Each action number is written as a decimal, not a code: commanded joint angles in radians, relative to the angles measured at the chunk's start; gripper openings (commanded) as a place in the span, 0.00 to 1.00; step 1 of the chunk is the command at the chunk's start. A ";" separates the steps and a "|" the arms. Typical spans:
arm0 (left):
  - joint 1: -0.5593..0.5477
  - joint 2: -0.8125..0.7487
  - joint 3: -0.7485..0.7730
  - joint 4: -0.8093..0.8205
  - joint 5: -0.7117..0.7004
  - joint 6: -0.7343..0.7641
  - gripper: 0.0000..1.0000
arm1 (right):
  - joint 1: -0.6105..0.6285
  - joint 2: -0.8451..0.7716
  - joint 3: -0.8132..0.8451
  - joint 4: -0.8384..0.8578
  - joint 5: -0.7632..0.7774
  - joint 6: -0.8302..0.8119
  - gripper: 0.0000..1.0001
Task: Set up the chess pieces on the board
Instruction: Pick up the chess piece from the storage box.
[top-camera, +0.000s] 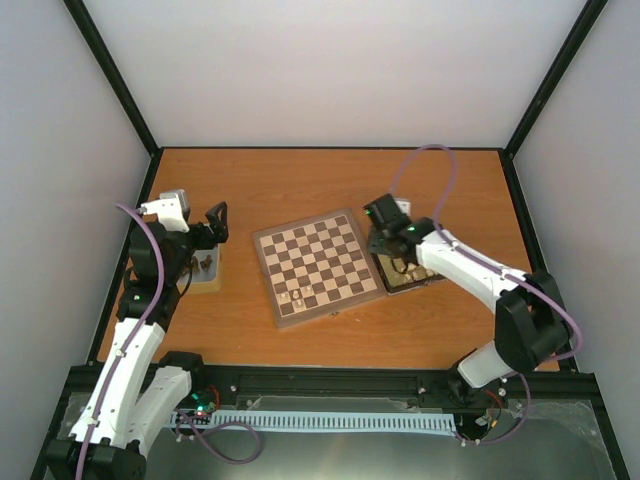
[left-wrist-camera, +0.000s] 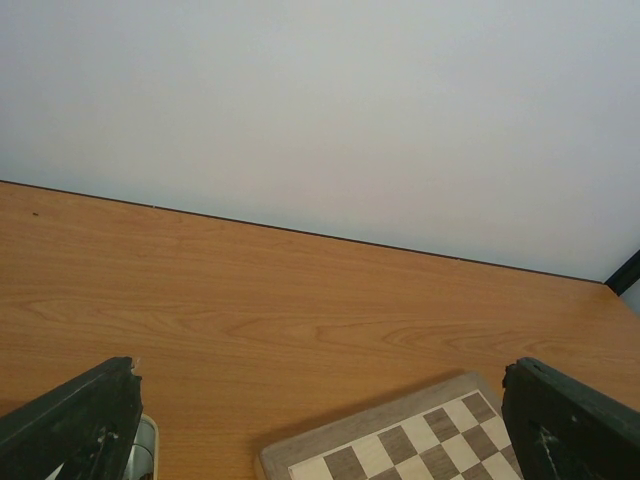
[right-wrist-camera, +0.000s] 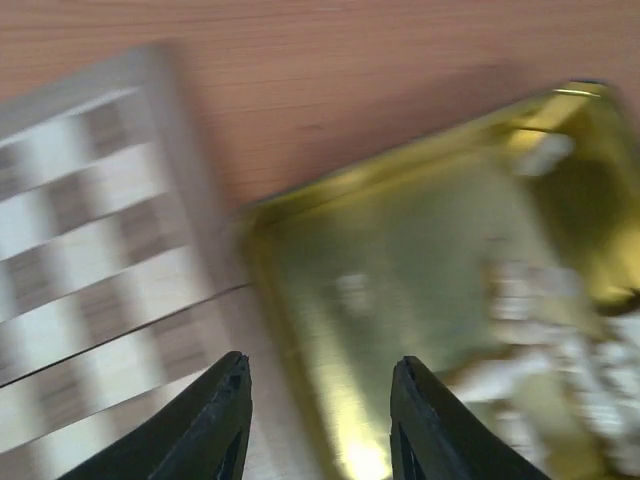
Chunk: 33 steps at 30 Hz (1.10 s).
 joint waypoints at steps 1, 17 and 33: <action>-0.003 -0.008 0.026 0.017 0.008 -0.013 1.00 | -0.155 -0.050 -0.103 -0.017 0.094 -0.014 0.40; -0.003 -0.001 0.025 0.019 0.007 -0.011 1.00 | -0.343 0.071 -0.192 0.122 -0.042 -0.146 0.21; -0.003 -0.001 0.027 0.020 0.003 -0.010 1.00 | -0.367 0.155 -0.182 0.152 -0.068 -0.188 0.18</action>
